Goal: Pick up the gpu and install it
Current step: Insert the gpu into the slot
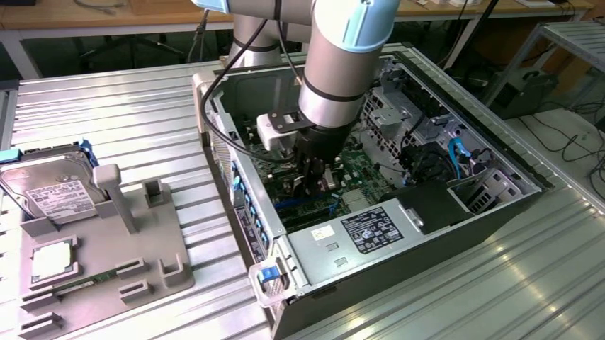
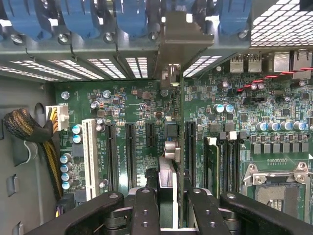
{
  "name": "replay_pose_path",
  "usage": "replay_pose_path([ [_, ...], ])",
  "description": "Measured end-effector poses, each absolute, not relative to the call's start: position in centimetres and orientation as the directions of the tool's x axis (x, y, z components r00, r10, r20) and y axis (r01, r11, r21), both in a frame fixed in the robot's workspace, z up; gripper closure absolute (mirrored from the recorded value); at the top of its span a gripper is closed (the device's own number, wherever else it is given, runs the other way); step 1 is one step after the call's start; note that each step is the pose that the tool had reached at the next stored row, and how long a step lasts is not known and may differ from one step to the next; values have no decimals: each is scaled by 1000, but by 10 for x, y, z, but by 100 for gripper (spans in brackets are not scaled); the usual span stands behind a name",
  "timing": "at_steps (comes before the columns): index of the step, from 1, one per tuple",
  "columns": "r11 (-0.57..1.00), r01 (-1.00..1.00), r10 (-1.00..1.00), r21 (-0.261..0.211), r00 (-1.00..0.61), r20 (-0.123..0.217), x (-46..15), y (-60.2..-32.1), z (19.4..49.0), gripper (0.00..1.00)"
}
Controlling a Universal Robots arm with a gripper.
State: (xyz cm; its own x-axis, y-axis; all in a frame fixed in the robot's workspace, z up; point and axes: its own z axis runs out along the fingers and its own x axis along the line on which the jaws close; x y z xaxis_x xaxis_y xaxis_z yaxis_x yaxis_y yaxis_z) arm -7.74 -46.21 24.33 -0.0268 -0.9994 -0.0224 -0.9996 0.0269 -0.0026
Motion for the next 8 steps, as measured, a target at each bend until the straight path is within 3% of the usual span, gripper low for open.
replay_pose_path([
  [8,27,-1000,-999,-2,-27,-22,-78,-462,238,72],
])
